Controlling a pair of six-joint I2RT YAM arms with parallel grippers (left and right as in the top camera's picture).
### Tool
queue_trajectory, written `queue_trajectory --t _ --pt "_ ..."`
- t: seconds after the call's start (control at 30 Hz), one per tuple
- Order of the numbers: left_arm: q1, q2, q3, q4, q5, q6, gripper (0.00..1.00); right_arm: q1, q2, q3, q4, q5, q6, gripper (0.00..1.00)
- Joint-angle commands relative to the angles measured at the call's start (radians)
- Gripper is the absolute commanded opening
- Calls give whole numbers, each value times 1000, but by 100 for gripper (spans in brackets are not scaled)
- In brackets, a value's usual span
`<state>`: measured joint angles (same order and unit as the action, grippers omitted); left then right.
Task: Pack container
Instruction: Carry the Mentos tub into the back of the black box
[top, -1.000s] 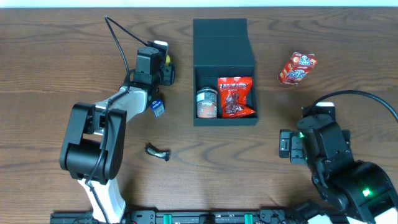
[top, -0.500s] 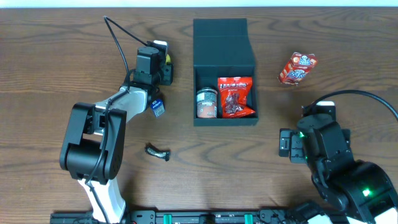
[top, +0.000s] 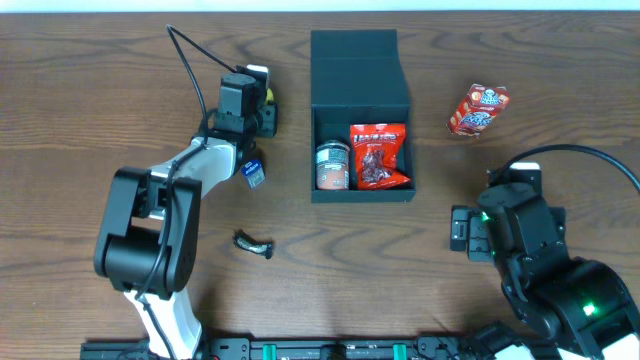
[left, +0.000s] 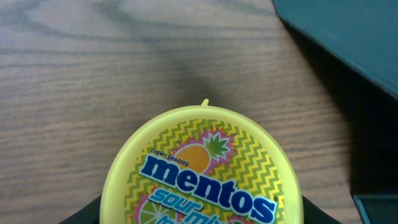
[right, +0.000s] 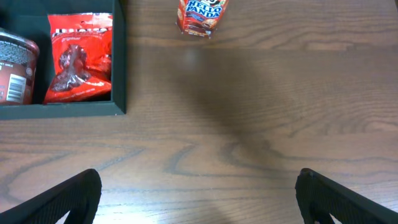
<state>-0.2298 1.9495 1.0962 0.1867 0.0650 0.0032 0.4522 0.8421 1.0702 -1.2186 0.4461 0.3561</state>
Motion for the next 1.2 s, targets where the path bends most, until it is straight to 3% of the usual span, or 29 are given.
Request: queue_trajectory --t 0.0,0.23,0.47,0.83,1.17 --pt "-8 -108 100 -106 -70 57 6 -15 -4 -3 0 26 14 99" --pt "-100 -164 449 -597 -76 244 6 -15 -4 -3 0 44 16 99" --pt "-231 -160 713 -868 -118 398 6 -15 -5 -3 -73 126 175 99" --pt "-491 -71 750 -1042 -335 680 6 -15 -68 -3 -109 196 280 99" --pt "-537 111 750 -1026 -453 805 6 -15 -138 -3 -125 201 280 99"
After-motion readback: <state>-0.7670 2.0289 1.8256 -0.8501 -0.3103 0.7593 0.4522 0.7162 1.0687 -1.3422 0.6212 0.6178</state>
